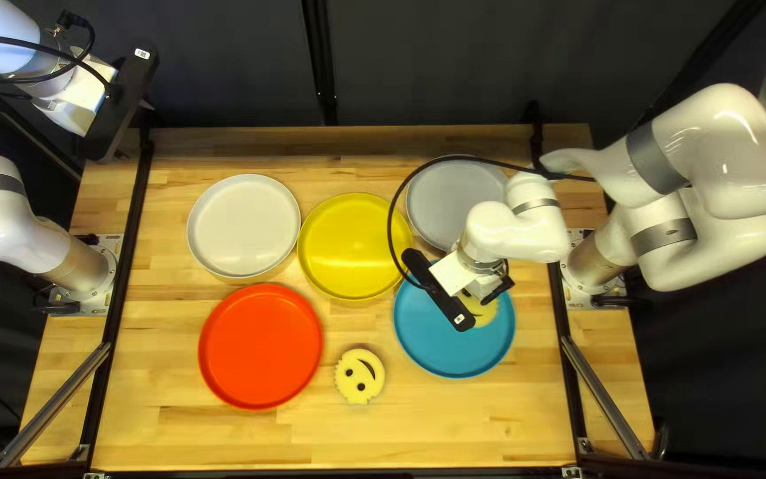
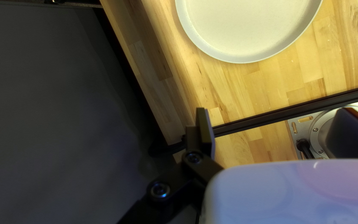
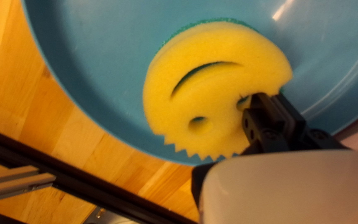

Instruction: Pick up sponge and scrub the plate

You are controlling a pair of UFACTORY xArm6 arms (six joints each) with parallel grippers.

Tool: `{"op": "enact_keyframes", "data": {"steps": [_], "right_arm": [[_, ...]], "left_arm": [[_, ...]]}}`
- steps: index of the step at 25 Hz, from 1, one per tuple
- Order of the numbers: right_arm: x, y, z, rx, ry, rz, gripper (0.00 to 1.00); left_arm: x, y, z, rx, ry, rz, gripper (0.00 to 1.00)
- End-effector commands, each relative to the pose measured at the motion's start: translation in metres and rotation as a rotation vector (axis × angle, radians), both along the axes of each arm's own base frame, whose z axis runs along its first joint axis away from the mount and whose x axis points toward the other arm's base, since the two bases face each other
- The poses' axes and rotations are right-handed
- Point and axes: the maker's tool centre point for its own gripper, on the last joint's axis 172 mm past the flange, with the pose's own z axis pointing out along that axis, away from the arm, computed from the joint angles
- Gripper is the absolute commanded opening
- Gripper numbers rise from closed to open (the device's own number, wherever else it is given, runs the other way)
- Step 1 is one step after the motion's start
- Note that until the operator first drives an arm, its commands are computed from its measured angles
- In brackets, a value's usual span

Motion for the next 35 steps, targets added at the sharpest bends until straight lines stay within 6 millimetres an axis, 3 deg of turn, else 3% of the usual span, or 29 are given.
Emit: {"op": "enact_keyframes", "data": {"steps": [1,7,10,22,26,31,35], "right_arm": [[0.024,-0.009,0.001,-0.001,-0.016,0.003,0.0],[0.058,-0.023,0.004,-0.01,-0.043,0.013,0.0],[0.059,-0.023,0.005,-0.013,-0.047,0.017,0.0],[-0.003,-0.005,0.008,-0.011,-0.022,-0.007,0.0],[-0.013,-0.003,0.009,-0.009,-0.013,-0.014,0.0],[0.005,0.005,0.007,-0.016,-0.021,-0.006,0.0],[0.035,0.01,0.009,-0.029,-0.04,0.011,0.0]], "left_arm": [[0.0,0.0,0.0,0.0,0.0,0.0,1.0],[0.0,0.0,0.0,0.0,0.0,0.0,1.0],[0.0,0.0,0.0,0.0,0.0,0.0,1.0],[0.0,0.0,0.0,0.0,0.0,0.0,1.0],[0.0,0.0,0.0,0.0,0.0,0.0,1.0],[0.0,0.0,0.0,0.0,0.0,0.0,1.0],[0.0,0.0,0.0,0.0,0.0,0.0,1.0]]}}
